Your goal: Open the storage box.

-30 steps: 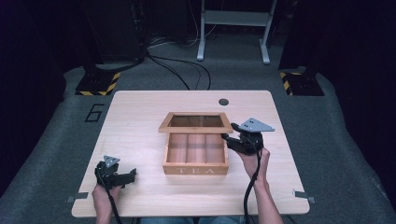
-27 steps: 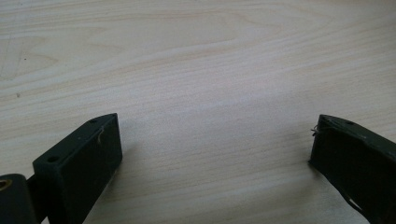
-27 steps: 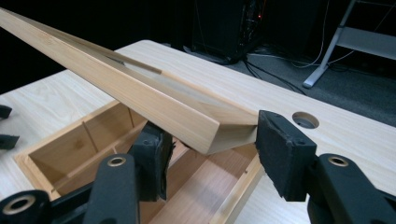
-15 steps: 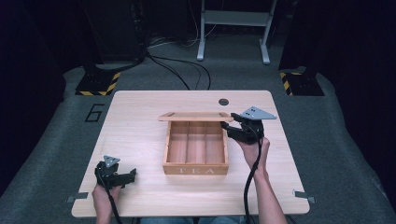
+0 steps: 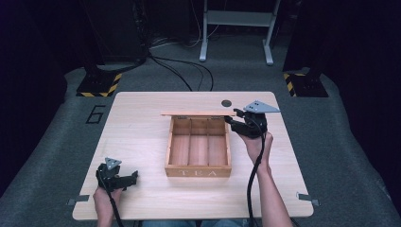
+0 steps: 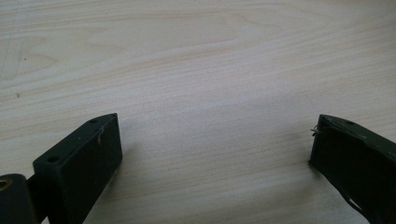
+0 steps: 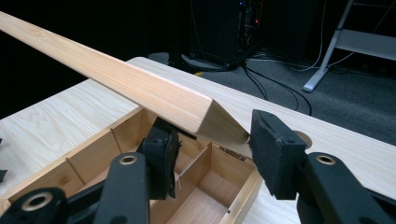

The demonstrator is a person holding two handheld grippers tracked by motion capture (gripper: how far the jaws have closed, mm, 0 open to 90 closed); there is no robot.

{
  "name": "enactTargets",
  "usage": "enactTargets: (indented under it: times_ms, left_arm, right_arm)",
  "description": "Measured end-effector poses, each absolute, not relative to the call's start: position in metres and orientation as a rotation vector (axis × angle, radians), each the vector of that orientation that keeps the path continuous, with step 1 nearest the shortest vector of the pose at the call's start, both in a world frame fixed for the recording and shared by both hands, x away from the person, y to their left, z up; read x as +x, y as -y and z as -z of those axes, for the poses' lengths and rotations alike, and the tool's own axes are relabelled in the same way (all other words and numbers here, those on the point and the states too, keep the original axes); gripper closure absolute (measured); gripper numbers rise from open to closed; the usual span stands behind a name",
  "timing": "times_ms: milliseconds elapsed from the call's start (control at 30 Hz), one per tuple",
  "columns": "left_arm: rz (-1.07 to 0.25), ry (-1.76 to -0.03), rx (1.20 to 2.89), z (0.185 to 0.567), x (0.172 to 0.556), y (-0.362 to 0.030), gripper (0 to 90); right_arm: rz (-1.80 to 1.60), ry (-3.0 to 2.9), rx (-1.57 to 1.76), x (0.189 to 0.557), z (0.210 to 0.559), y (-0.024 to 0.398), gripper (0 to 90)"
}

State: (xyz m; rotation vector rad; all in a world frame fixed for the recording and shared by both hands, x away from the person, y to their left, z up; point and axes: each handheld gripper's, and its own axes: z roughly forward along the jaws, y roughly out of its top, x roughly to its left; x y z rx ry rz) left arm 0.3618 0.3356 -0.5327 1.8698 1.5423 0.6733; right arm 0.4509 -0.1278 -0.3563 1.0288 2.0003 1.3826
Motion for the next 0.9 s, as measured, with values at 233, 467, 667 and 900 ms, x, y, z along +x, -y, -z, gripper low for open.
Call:
enactTargets:
  times_ms: [233, 467, 667, 900]
  left_arm:
    - [-0.674, -1.542, 1.87, 0.5327, 0.3617, -0.3356, 1.9]
    - [-0.674, -1.542, 1.87, 0.5326, 0.3617, -0.3356, 1.9]
    - [-0.677, -1.54, 1.871, 0.5327, 0.3618, -0.3357, 1.8]
    - [-0.674, -1.542, 1.87, 0.5327, 0.3617, -0.3356, 1.8]
  right_arm:
    - [-1.371, -1.998, 1.027, 0.4487, 0.3571, 0.1275, 54.2]
    - [-1.367, -1.995, 1.027, 0.4486, 0.357, 0.1274, 55.0]
    - [-1.366, -1.994, 1.028, 0.4485, 0.357, 0.1273, 55.1]
    - [-1.365, -1.995, 1.027, 0.4484, 0.357, 0.1273, 55.1]
